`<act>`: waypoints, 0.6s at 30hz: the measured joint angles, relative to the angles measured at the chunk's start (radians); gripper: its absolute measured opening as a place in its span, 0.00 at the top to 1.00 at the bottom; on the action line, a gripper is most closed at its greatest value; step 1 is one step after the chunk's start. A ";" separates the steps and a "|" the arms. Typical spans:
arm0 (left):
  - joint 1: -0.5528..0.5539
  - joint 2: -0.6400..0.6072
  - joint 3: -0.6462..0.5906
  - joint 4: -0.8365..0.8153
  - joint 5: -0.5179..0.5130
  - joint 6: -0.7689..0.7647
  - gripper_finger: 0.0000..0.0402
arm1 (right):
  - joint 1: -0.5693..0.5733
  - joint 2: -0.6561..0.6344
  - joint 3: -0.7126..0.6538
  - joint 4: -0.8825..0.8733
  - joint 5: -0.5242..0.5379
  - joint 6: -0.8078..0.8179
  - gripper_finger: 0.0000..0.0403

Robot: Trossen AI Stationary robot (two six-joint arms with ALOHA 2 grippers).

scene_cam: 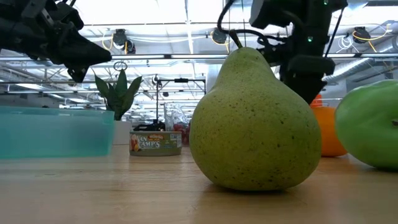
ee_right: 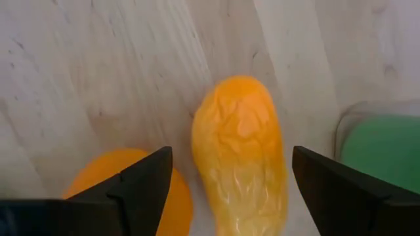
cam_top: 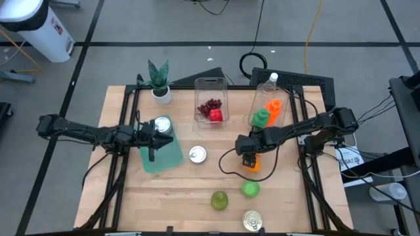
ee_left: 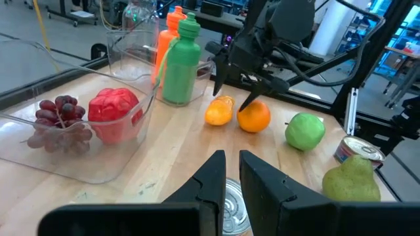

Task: Pick & Place Food Item
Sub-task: Put the mango into the left transparent bin

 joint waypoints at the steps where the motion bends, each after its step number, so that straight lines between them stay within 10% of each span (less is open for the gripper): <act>1: 0.000 0.000 0.000 0.000 0.000 0.000 0.87 | 0.000 0.000 -0.007 0.004 0.000 -0.001 0.25; 18: 0.000 0.000 0.000 0.000 -0.001 0.004 0.87 | -0.047 0.000 -0.135 0.182 -0.101 -0.132 0.25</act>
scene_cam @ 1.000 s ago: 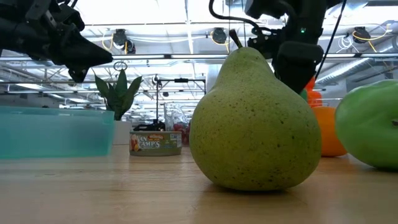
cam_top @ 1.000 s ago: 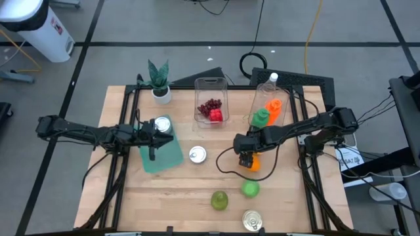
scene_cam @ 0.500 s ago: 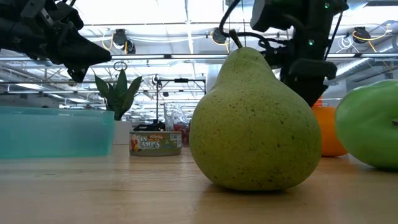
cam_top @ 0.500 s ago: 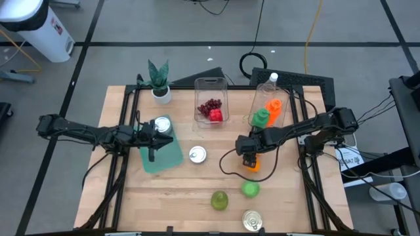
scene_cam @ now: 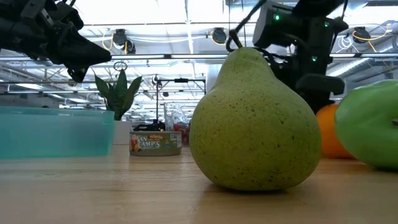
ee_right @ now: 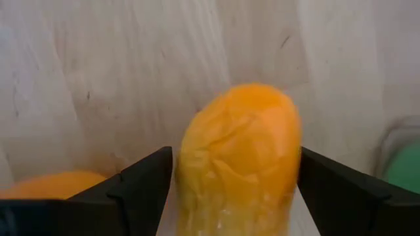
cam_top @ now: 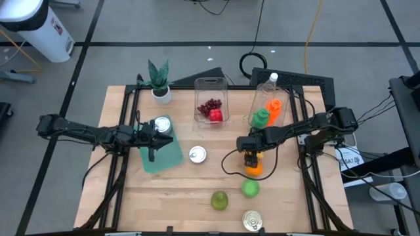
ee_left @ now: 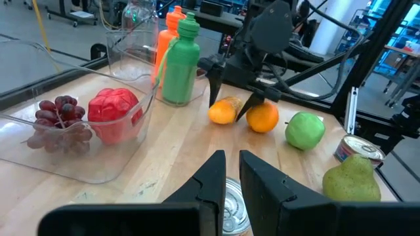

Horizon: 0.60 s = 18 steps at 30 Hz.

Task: Pick & Place Food Item
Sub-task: Put the mango into the left transparent bin

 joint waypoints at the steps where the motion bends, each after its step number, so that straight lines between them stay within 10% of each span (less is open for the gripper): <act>1: 0.000 0.000 0.000 0.000 0.000 0.000 0.87 | -0.004 0.000 -0.007 0.002 -0.010 -0.005 0.25; 18: 0.000 0.000 0.000 0.002 -0.001 0.004 0.87 | -0.018 0.000 -0.025 0.141 -0.060 -0.079 0.47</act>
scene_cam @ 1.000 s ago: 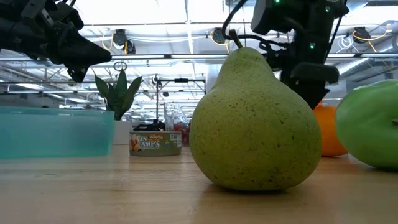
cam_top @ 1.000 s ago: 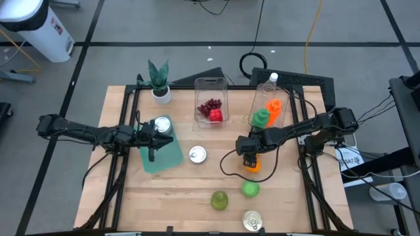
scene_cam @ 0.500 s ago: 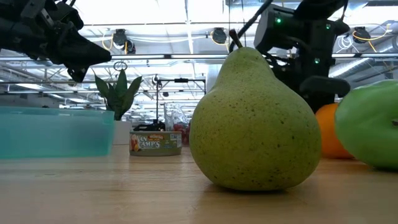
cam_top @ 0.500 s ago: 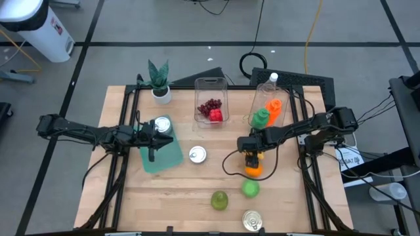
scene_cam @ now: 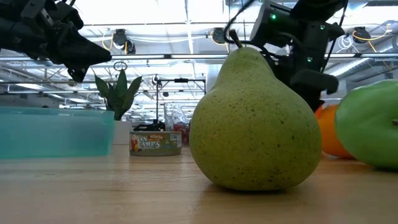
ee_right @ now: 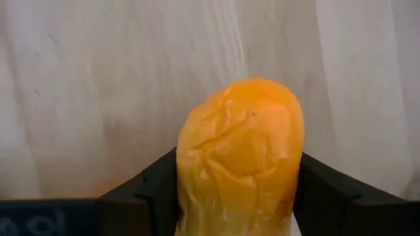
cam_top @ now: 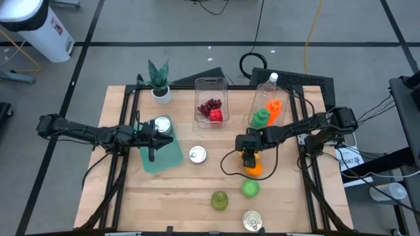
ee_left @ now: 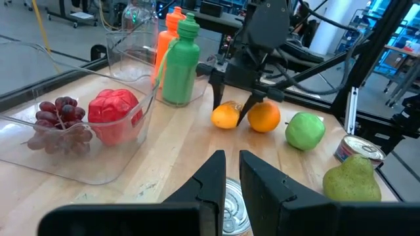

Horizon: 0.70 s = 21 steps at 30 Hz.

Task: Pick & Place Food Item
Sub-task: Put the mango into the left transparent bin

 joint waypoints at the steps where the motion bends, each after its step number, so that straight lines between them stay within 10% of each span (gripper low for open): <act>1: 0.000 0.000 0.000 0.000 0.000 0.000 0.87 | 0.000 0.000 0.000 0.025 -0.008 -0.008 0.47; 21: -0.054 0.000 0.000 0.002 -0.002 0.012 0.87 | -0.025 -0.281 0.087 0.428 -0.229 -0.204 0.45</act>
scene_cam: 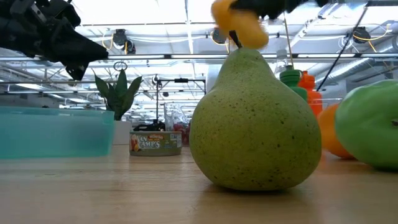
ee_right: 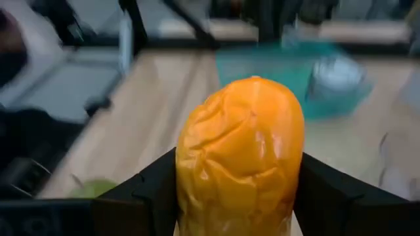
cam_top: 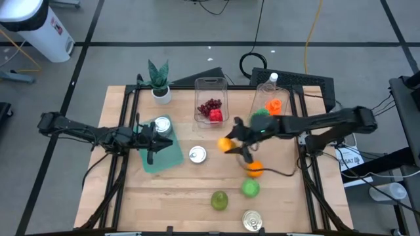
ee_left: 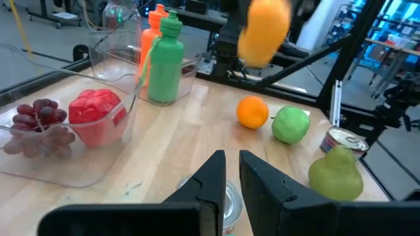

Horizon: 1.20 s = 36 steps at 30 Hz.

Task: Pick & Place Food Item
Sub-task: Put the mango into the left transparent bin

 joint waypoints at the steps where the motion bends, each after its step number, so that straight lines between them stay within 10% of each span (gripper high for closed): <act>1: -0.002 0.000 0.000 -0.001 -0.006 0.003 0.87 | 0.000 -0.041 -0.005 0.007 -0.002 -0.003 0.45; 19: -0.007 0.000 0.000 -0.001 -0.023 -0.002 0.87 | 0.000 -0.836 -0.636 0.430 0.128 0.079 0.45; 36: -0.006 0.000 0.000 0.003 -0.024 0.001 0.87 | 0.000 -0.877 -0.863 0.693 0.169 0.131 0.45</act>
